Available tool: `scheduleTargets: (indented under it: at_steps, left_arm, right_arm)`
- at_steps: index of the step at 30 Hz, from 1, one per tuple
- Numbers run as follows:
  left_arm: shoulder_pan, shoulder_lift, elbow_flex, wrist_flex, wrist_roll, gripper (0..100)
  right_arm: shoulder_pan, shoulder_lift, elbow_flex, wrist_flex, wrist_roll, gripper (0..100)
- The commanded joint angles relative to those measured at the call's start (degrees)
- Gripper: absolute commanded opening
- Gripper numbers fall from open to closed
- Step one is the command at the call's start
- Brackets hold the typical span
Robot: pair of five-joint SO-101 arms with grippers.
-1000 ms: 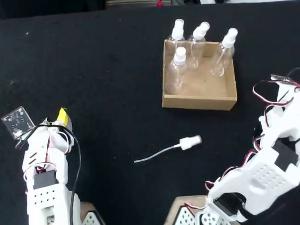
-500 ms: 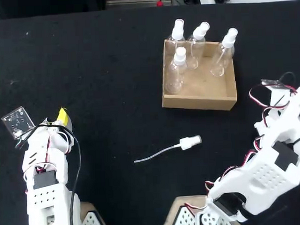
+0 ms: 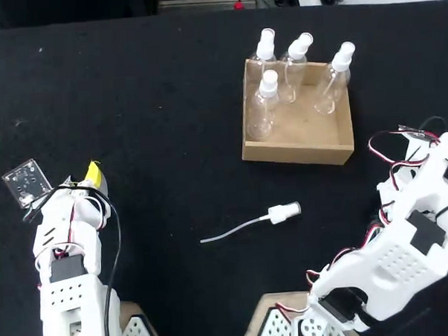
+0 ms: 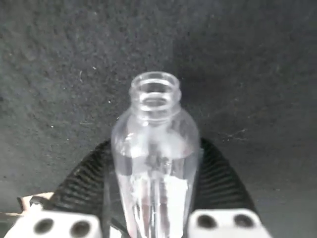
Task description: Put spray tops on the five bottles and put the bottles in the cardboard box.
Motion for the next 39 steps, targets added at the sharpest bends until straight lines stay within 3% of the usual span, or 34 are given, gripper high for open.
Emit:
scheduleTargets:
  at_steps: [1, 7, 12, 14, 22, 26, 30, 39]
  left_arm:
    - [-0.2, -0.8, -1.0, -1.2, 0.1, 18]
    - [-0.4, -0.8, -1.0, -1.2, 0.1, 18]
    - [-0.3, -0.8, -1.0, -1.2, 0.1, 18]
    - [-0.2, -0.8, -1.0, -1.2, 0.1, 18]
    - [-0.4, -0.8, -1.0, -1.2, 0.1, 18]
    - [-0.4, -0.8, -1.0, -1.2, 0.1, 18]
    - [-0.4, -0.8, -1.0, -1.2, 0.1, 18]
    - [-0.3, -0.8, -1.0, -1.2, 0.1, 18]
  right_arm:
    - [1.2, -1.0, -7.5, -0.8, -0.4, 5.9]
    - [1.0, -0.6, -7.9, -6.3, -0.7, 8.3]
    - [1.1, -0.6, -6.4, -6.1, -0.4, 27.9]
    - [1.0, -0.7, -6.5, -4.3, -0.4, 31.2]
    - [-0.9, -0.6, -8.0, -3.3, 11.0, 27.6]
    - [-0.9, -0.5, -8.0, -4.6, 10.1, 27.6]
    - [-0.9, -0.2, -7.9, -9.2, 4.5, 27.6]
    - [-5.1, 7.0, -13.5, -5.2, 2.4, 27.6]
